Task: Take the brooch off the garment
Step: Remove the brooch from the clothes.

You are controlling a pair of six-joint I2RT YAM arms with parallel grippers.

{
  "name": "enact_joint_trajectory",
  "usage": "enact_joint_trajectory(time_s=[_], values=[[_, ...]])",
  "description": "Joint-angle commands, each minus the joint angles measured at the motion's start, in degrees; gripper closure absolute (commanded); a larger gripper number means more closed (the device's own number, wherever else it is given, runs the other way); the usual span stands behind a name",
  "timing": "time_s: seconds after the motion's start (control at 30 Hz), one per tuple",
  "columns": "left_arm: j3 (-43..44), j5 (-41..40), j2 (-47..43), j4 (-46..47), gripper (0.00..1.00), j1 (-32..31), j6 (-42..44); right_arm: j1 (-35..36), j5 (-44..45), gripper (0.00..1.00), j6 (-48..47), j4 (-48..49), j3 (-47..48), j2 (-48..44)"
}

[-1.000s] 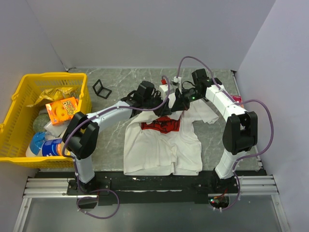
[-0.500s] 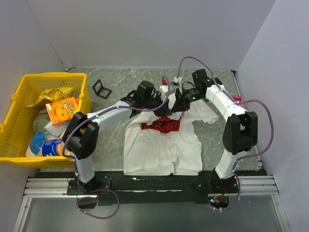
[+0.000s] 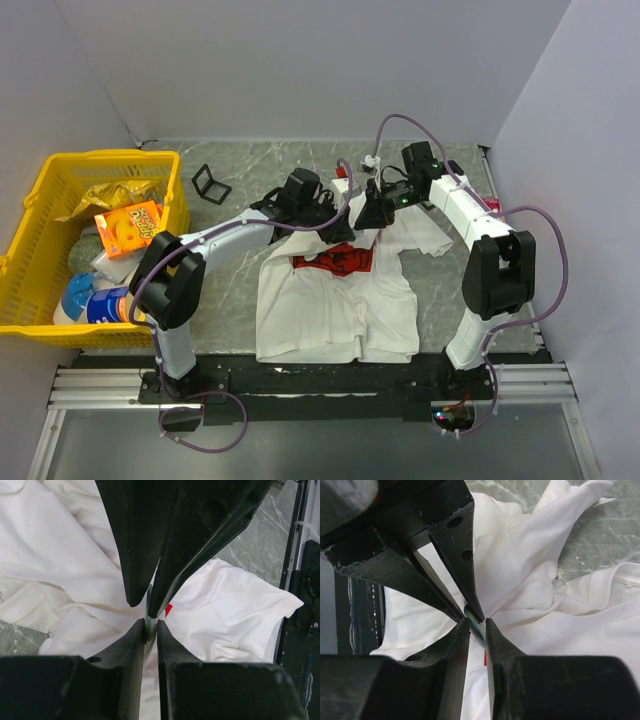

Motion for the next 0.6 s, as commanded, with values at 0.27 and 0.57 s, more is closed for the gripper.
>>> enact_joint_trajectory(time_s=[0.27,0.57], values=[[-0.4,2.2,-0.2,1.1,0.99,-0.4,0.7,-0.5,-1.8,0.71,-3.2,-0.1,0.8,-2.0],[-0.3,2.3,-0.3,1.1,0.99,-0.4,0.7,-0.5,-0.3,0.7,-4.2,0.4,0.0,-1.7]])
